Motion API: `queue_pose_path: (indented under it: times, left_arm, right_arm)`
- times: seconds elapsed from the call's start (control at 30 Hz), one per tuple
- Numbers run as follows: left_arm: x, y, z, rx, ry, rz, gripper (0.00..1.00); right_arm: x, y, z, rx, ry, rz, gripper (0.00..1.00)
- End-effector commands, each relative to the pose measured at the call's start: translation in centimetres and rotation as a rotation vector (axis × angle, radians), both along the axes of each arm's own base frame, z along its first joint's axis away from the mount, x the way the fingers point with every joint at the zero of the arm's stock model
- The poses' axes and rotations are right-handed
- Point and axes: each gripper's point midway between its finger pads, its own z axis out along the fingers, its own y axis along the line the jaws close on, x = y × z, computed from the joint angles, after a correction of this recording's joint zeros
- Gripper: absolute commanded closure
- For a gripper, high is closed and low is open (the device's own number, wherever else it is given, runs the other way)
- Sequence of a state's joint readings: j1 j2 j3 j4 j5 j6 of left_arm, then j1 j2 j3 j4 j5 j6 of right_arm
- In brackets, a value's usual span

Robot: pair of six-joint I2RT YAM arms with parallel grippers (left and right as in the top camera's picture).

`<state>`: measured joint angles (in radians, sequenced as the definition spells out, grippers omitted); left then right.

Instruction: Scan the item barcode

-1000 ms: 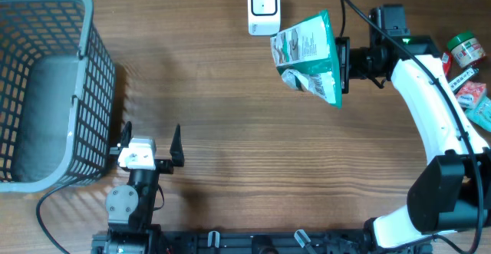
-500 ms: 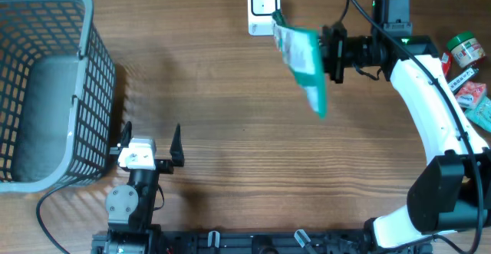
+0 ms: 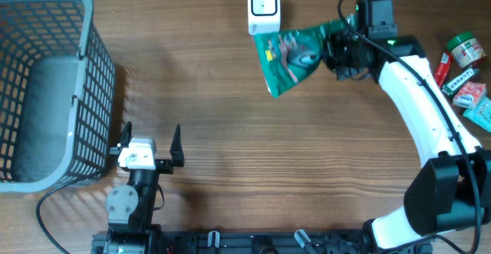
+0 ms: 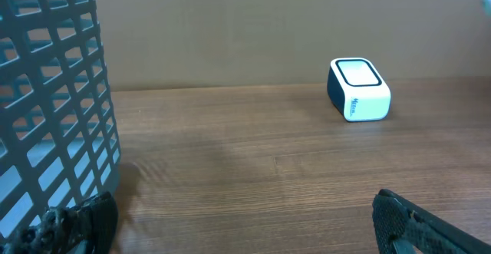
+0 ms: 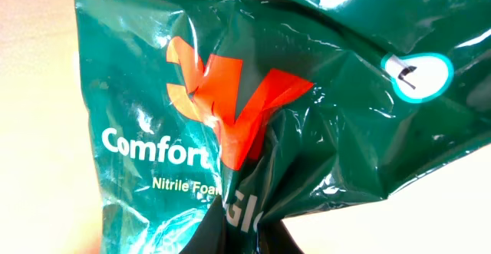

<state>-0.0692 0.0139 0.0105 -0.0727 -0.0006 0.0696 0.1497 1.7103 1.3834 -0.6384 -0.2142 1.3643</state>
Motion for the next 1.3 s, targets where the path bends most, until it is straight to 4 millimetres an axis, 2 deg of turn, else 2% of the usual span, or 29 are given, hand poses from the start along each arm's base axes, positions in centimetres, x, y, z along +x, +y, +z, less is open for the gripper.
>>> queue_pose_path:
  times: [0.0,0.17,0.3,0.33,0.37,0.5,0.63,0.73,0.9,1.1,1.17,1.27]
  left_arm:
    - [0.0,-0.2,-0.1,-0.007,0.000,-0.011,0.00]
    - [0.0,-0.2,-0.1,-0.007,0.001,-0.011,0.00]
    - [0.0,-0.2,-0.1,-0.007,0.001,-0.011,0.00]
    - [0.0,-0.2,-0.1,-0.007,0.001,-0.011,0.00]
    - [0.0,-0.2,-0.1,-0.007,0.001,-0.011,0.00]
    - [0.0,-0.2,-0.1,-0.007,0.001,-0.011,0.00]
    - [0.0,-0.2,-0.1,-0.007,0.001,-0.011,0.00]
    - [0.0,-0.2,-0.1,-0.007,0.000,-0.011,0.00]
    - [0.0,-0.2,-0.1,-0.007,0.001,-0.011,0.00]
    - [0.0,-0.2,-0.1,-0.007,0.000,-0.011,0.00]
    - [0.0,-0.2,-0.1,-0.007,0.000,-0.011,0.00]
    - [0.0,-0.2,-0.1,-0.007,0.001,-0.011,0.00]
  right_arm:
    - [2.7,-0.4,-0.2,-0.128,-0.099,-0.052,0.95]
    - [7.4,0.5,-0.3,-0.081,-0.238,-0.112,0.95]
    - [10.4,0.8,-1.1,-0.033,-0.254,-0.191,0.95]
    - [11.4,0.9,-1.4,-0.032,-0.258,-0.200,0.95]
    - [13.4,1.4,-1.4,-0.028,-0.274,-0.198,0.95]
    - [17.5,2.9,-1.0,-0.028,-0.304,-0.212,0.95]
    - [19.7,2.8,-0.9,-0.082,-0.325,-0.266,0.95]
    - [20.3,3.3,-2.0,-0.085,-0.338,-0.278,0.95]
    - [20.4,3.4,-4.1,-0.114,-0.315,-0.286,0.95]
    - [20.3,2.9,-4.0,-0.110,-0.290,-0.269,0.95]
    - [19.6,2.0,-3.7,-0.110,-0.236,-0.264,0.95]
    - [17.8,-2.0,-2.0,-0.169,-0.146,-0.296,0.95]
